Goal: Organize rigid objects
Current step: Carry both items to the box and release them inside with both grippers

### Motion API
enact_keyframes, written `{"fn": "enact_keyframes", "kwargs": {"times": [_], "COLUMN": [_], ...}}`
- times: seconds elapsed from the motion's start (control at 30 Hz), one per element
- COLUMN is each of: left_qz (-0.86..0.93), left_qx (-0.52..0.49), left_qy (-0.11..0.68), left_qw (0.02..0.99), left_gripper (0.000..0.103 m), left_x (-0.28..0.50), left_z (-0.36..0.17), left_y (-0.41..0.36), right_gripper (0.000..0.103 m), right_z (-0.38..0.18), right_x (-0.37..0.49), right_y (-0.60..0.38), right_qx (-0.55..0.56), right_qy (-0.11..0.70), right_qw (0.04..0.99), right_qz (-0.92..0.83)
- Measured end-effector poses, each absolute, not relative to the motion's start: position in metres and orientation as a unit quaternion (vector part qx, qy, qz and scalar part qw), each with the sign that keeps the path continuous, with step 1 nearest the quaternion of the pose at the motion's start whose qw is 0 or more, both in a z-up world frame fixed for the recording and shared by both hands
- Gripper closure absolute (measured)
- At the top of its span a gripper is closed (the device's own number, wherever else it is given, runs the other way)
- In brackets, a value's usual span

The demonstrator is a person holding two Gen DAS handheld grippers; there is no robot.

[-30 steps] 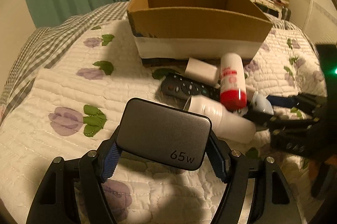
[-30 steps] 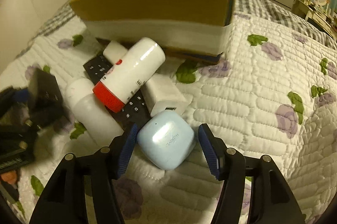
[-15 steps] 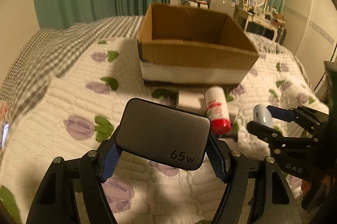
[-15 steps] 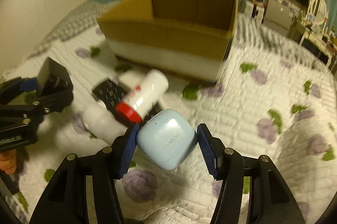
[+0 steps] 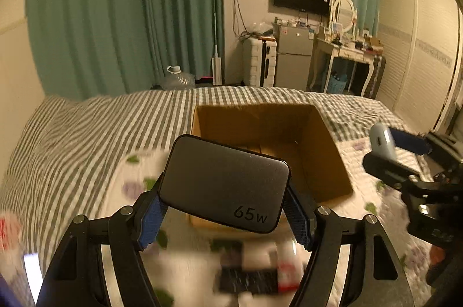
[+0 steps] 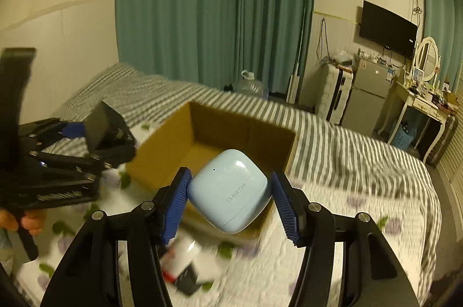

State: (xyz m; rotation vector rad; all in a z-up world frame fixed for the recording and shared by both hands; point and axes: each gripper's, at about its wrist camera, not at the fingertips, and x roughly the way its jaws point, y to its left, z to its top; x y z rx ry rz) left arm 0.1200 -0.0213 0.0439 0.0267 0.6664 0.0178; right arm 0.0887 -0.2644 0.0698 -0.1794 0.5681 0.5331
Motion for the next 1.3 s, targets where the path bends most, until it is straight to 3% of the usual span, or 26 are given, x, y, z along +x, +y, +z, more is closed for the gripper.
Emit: {"fn": "enact_keyframes", "kwargs": {"times": [0.2, 0.5, 0.63, 0.9, 0.97, 1.0, 1.3], "left_qz": [-0.006, -0.002, 0.013, 0.024, 0.025, 0.026, 0.009], "left_qx": [0.024, 0.034, 0.037, 0.005, -0.001, -0.001, -0.011], "left_qy": [0.356, 0.389, 0.343, 0.341, 0.348, 0.349, 0.363], "left_qw": [0.934, 0.921, 0.939, 0.940, 0.937, 0.937, 0.932], "left_gripper": [0.029, 0.027, 0.027, 0.027, 0.027, 0.027, 0.027], "left_x": [0.193, 0.217, 0.202, 0.190, 0.191, 0.191, 0.155], "left_z": [0.005, -0.026, -0.007, 0.004, 0.001, 0.000, 0.007], "left_y": [-0.032, -0.032, -0.032, -0.014, -0.011, -0.010, -0.014], "right_gripper": [0.046, 0.046, 0.046, 0.046, 0.033, 0.014, 0.011], "right_z": [0.054, 0.026, 0.026, 0.015, 0.010, 0.010, 0.043], "right_x": [0.135, 0.154, 0.153, 0.174, 0.177, 0.176, 0.124], "right_y": [-0.259, -0.259, -0.258, -0.232, -0.230, -0.232, -0.270], "right_qx": [-0.079, -0.071, -0.079, -0.093, -0.089, -0.084, -0.061], "right_qy": [0.282, 0.306, 0.305, 0.313, 0.317, 0.314, 0.295], "right_qw": [0.923, 0.915, 0.915, 0.910, 0.912, 0.915, 0.928], "right_qz": [0.249, 0.252, 0.251, 0.255, 0.245, 0.241, 0.219]}}
